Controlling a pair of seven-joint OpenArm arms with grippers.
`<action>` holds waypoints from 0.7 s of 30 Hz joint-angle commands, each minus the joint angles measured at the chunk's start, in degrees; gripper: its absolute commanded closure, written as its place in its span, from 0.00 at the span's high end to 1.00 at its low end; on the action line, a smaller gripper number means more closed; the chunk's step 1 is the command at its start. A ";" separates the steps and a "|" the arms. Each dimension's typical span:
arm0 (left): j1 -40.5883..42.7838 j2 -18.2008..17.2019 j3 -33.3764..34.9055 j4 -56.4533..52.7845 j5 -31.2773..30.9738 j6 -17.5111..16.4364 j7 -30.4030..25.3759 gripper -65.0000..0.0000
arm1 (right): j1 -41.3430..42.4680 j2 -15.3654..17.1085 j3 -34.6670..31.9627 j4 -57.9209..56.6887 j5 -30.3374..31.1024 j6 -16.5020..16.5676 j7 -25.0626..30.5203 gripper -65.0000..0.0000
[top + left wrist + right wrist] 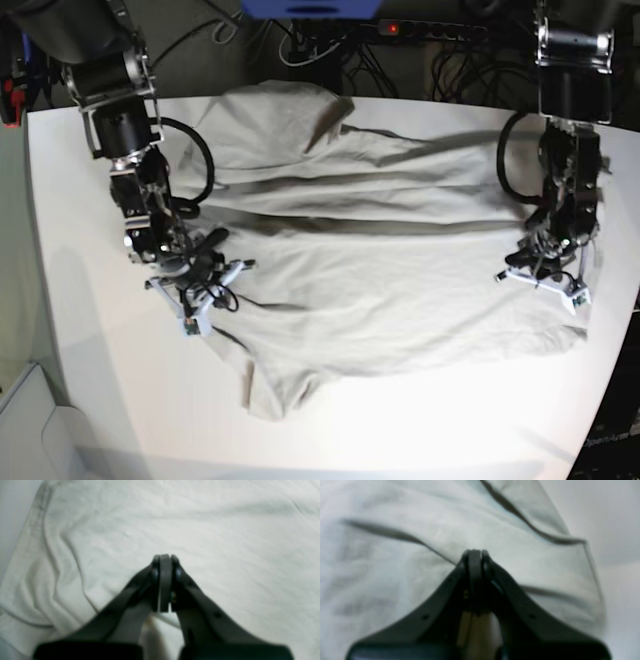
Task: Layout the t-shirt on the table in an organized manner, then fold the t-shirt properly
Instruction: 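Pull the fabric with the right gripper away from the left gripper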
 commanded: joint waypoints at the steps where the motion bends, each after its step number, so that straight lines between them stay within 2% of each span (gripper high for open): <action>1: -1.68 -0.62 -0.34 -0.64 0.46 0.97 -0.69 0.01 | 0.83 0.49 -0.54 2.27 0.32 3.08 0.14 0.00; 4: -2.29 -0.62 -0.34 -2.49 0.46 0.97 -0.78 0.01 | -0.93 3.04 -1.68 6.32 0.32 5.98 -3.90 0.00; 9: -2.47 -0.62 -0.42 -2.49 0.46 0.97 -0.87 0.01 | -5.59 5.85 -2.21 13.00 0.32 6.16 -10.67 0.00; 12: -3.17 -0.62 -0.34 -3.10 0.46 0.97 -0.87 0.01 | -8.75 8.75 -5.11 17.31 0.32 6.16 -13.75 0.00; 17: -3.17 -0.62 -0.34 -3.02 0.46 0.97 -0.87 0.01 | -14.73 12.53 -8.54 23.64 0.32 6.16 -14.54 0.00; 21: -3.17 -0.62 -0.34 -3.10 0.46 0.97 -0.87 0.01 | -19.30 14.91 -8.19 26.98 0.32 6.16 -15.42 0.00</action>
